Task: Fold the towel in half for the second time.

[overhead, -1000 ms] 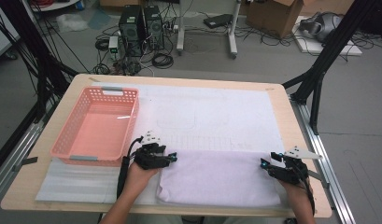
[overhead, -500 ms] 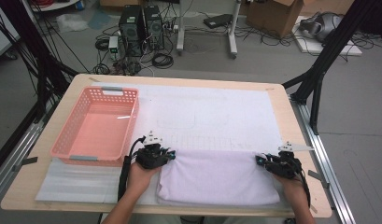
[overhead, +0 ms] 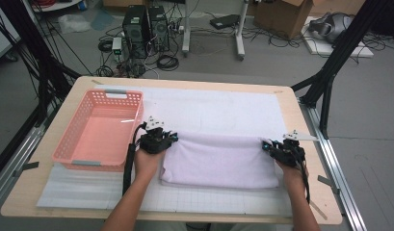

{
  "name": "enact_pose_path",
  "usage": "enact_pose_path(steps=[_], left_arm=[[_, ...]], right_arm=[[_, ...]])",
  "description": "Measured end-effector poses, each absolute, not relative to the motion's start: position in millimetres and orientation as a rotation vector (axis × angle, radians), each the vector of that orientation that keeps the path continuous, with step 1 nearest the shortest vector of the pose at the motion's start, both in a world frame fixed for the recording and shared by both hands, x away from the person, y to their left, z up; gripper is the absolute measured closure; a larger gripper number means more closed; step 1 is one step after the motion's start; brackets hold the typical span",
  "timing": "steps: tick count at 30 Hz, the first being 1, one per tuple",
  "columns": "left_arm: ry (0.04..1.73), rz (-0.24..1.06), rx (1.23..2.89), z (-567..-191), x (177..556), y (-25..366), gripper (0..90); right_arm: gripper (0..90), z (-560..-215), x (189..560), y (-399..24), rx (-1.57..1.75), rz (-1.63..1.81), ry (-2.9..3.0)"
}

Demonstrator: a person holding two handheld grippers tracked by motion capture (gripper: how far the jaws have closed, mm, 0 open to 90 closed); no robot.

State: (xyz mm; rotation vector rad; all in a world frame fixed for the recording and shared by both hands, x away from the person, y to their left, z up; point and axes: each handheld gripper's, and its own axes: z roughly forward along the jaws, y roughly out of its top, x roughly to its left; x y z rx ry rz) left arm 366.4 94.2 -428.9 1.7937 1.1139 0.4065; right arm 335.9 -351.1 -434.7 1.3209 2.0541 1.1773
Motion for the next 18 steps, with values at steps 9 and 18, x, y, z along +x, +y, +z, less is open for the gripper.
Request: enact_pose_path(steps=[9,18], left_arm=[[1.151,0.371,1.780,-438,383,96,75.7],[1.122,0.353,1.754,-430,369,101,49.1]], right_arm=[[73.9,-440,355,-347,1.358,1.146,2.046],[49.0,-437,348,-351,1.402,1.163,2.015]])
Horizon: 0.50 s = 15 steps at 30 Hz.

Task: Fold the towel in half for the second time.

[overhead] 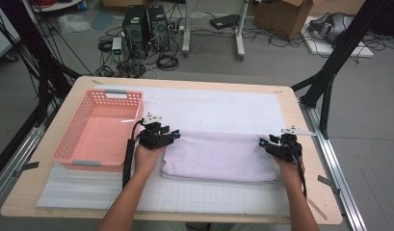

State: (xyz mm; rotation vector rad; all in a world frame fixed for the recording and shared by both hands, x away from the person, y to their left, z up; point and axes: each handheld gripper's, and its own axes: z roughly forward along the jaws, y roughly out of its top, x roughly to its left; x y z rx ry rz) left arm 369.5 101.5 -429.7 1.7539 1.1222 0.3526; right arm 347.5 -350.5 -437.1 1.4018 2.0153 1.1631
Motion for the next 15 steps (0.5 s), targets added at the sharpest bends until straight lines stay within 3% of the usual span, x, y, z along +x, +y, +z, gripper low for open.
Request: enact_pose_path(steps=[15], left_arm=[[0.950,0.298,1.826,-426,330,96,53.2]], right_arm=[[52.8,-431,291,-354,1.301,1.221,2.100]])
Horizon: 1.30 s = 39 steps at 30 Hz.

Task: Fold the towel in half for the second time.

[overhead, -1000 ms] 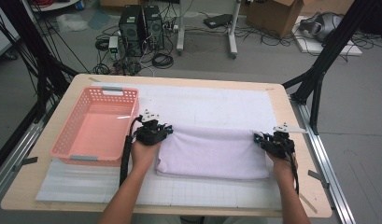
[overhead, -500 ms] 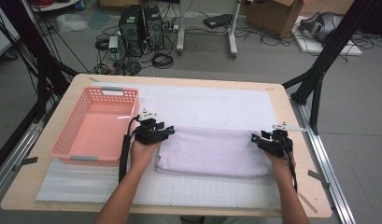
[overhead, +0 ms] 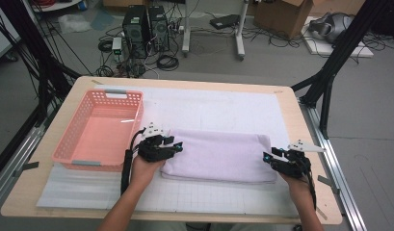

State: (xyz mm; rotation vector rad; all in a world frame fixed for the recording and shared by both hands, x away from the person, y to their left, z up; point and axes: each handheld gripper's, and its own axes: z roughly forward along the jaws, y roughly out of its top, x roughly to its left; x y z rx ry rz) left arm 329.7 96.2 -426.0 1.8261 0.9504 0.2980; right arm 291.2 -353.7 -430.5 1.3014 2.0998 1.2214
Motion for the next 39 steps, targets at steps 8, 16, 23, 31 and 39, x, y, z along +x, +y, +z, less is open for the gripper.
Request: enact_pose_path(steps=[8,16,23,31,39], left_arm=[[0.954,0.285,1.839,-436,310,101,57.9],[0.987,0.261,1.894,-447,295,112,74.3],[0.979,0.280,1.930,-451,280,117,81.0],[0.975,0.288,1.928,-452,264,120,80.8],[0.951,0.286,1.821,-448,265,120,51.4]], right_arm=[[54.3,-425,274,-352,1.254,1.228,2.136],[69.3,-434,258,-350,1.211,1.170,2.244],[71.9,-445,252,-356,1.221,1.130,2.268],[72.3,-444,246,-356,1.178,1.059,2.259],[63.7,-438,236,-363,1.198,1.101,2.218]])
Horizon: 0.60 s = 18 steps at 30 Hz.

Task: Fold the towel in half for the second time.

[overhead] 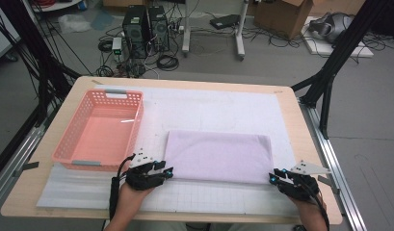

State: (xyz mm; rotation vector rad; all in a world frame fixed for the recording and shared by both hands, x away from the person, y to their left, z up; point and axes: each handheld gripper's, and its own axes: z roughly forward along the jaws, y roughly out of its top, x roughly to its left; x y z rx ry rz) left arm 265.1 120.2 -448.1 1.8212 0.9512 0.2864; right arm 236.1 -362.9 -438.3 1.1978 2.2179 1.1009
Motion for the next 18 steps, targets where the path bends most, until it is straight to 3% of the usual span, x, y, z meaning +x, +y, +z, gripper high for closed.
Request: enact_pose_path(steps=[12,14,18], left_arm=[[0.887,0.368,1.671,-437,265,121,26.8],[0.869,0.381,1.671,-436,264,120,18.3],[0.857,0.386,1.663,-435,264,122,18.0]], right_arm=[[28.2,-424,219,-374,1.174,1.263,2.019],[27.2,-423,219,-374,1.183,1.268,2.011],[23.3,-422,220,-374,1.183,1.296,1.989]])
